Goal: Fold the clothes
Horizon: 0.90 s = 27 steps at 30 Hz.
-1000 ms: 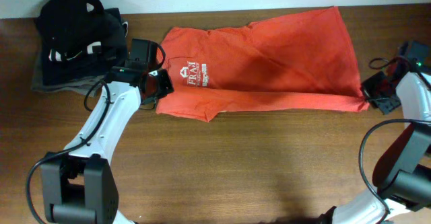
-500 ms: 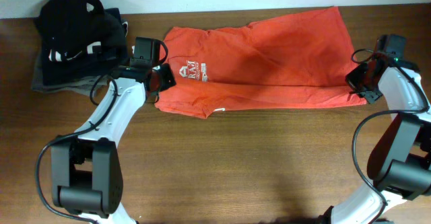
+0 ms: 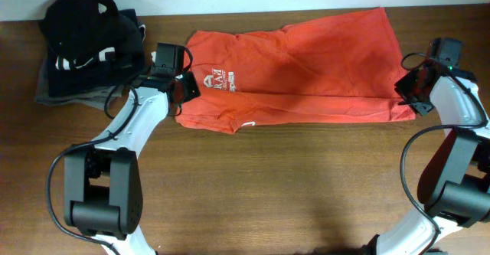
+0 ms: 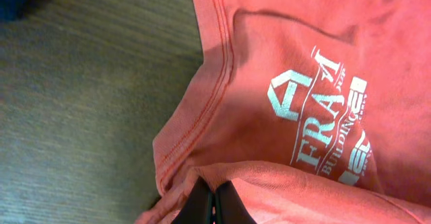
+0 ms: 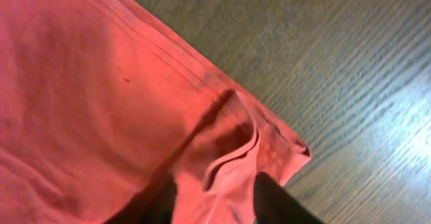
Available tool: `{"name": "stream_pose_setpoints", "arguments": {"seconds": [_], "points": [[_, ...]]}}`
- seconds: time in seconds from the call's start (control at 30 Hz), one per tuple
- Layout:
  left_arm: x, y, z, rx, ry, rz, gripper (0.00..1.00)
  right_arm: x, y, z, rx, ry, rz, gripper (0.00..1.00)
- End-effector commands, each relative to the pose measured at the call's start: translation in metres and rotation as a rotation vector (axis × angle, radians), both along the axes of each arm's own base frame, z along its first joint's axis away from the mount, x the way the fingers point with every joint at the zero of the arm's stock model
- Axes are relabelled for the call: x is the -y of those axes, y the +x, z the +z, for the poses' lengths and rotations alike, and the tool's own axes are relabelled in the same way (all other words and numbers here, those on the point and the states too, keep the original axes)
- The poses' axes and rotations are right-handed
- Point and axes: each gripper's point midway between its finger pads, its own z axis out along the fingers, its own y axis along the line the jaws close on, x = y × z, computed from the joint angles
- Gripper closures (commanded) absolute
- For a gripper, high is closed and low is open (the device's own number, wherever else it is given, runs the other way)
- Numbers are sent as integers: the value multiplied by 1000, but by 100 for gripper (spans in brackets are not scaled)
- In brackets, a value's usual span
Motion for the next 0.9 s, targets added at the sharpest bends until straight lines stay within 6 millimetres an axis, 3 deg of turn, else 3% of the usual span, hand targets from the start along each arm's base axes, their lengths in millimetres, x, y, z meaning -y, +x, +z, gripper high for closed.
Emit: {"name": "stream_pose_setpoints", "arguments": {"seconds": [0.0, 0.03, 0.1, 0.13, 0.23, 0.3, 0.4, 0.43, 0.5, 0.57, 0.63, 0.87], "points": [[-4, 8, 4, 24, 42, -9, 92, 4, 1, -1, 3, -21, -11, 48], [-5, 8, 4, 26, 50, -8, 88, 4, 3, 0, 11, -24, -10, 38], [-6, 10, 5, 35, 62, -17, 77, 6, 8, 2, 27, -38, 10, 27], [-6, 11, 6, 39, 70, -31, 68, 6, 9, 3, 33, -41, 19, 24], [-5, 14, 14, 50, 79, -49, 27, 5, 11, 8, 36, -37, 24, 20], [-5, 15, 23, 51, 79, -48, 15, 5, 11, 12, 31, -37, 32, 19], [-6, 9, 35, 11, 84, -50, 13, 1, 11, 16, 19, -28, 75, 17], [-7, 3, 38, -20, 89, -51, 8, 0, 10, 16, 12, -24, 80, 16], [-6, -10, 38, -84, 83, -62, 8, -2, 5, 14, -9, -15, 81, 16], [1, -31, 28, -179, 38, -93, 9, -4, -1, 11, -33, -4, 81, 16], [3, -40, 20, -221, 25, -104, 8, -5, -3, 10, -42, 0, 81, 15], [1, -44, -6, -289, 70, -190, 9, -6, -6, 9, -60, -1, 99, 15]]}}
